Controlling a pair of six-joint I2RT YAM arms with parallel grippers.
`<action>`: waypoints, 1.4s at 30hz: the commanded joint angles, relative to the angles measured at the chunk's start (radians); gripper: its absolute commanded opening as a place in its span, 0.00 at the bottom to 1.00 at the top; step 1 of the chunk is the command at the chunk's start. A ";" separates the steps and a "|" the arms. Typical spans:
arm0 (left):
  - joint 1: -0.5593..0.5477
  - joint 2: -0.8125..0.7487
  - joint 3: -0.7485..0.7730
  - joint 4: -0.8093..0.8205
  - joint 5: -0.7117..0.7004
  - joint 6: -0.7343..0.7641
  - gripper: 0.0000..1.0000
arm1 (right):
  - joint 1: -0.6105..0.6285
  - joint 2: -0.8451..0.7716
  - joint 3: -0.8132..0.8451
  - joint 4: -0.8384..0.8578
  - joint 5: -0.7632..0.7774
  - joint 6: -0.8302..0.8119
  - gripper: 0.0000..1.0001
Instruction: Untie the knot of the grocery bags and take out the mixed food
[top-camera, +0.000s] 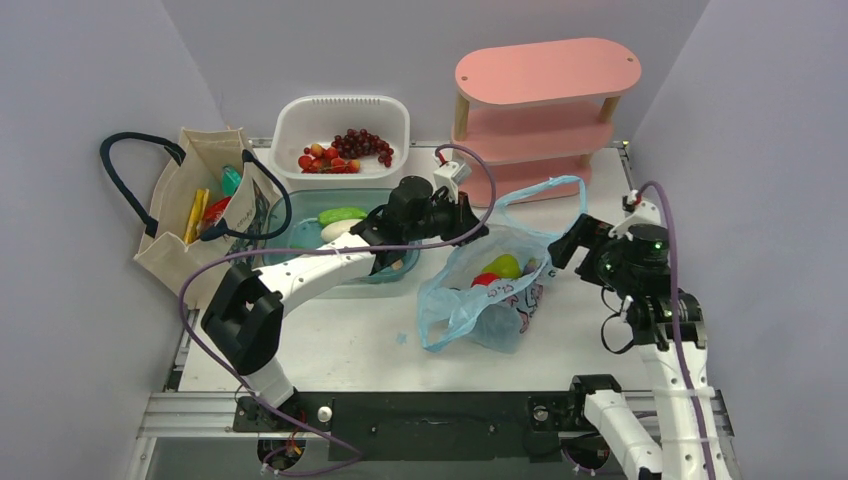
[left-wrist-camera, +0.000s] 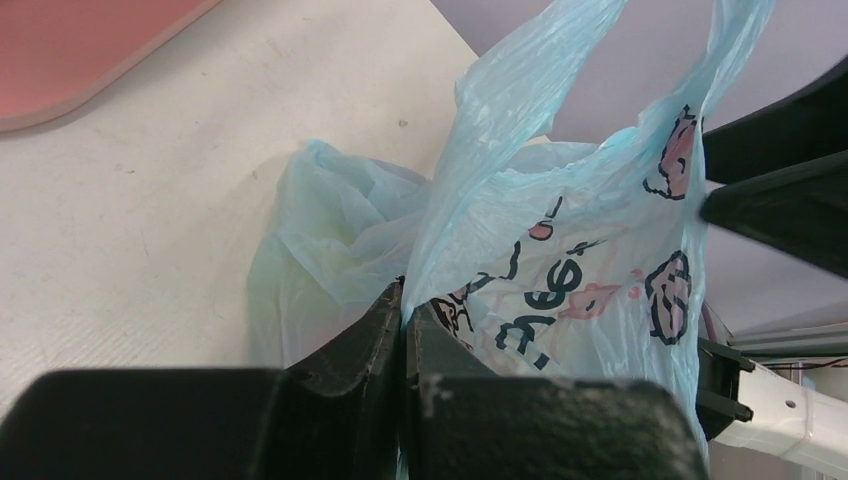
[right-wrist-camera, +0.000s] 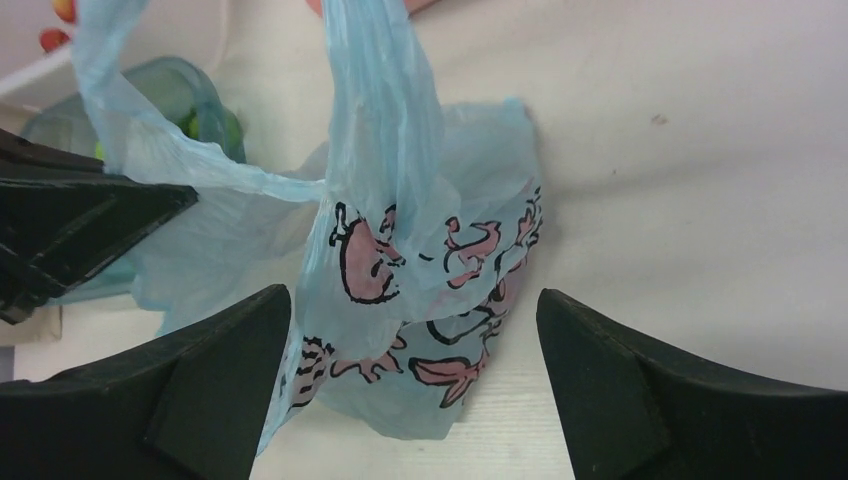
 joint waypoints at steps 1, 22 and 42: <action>-0.018 -0.052 -0.003 0.061 0.002 -0.020 0.00 | 0.094 0.055 -0.058 0.097 0.074 0.024 0.90; 0.301 -0.054 -0.020 -0.191 0.143 0.158 0.00 | -0.105 0.104 0.033 -0.272 -0.160 -0.835 0.00; 0.180 -0.060 0.063 -0.248 0.367 0.286 0.00 | -0.024 0.164 0.271 -0.216 -0.364 -0.991 0.90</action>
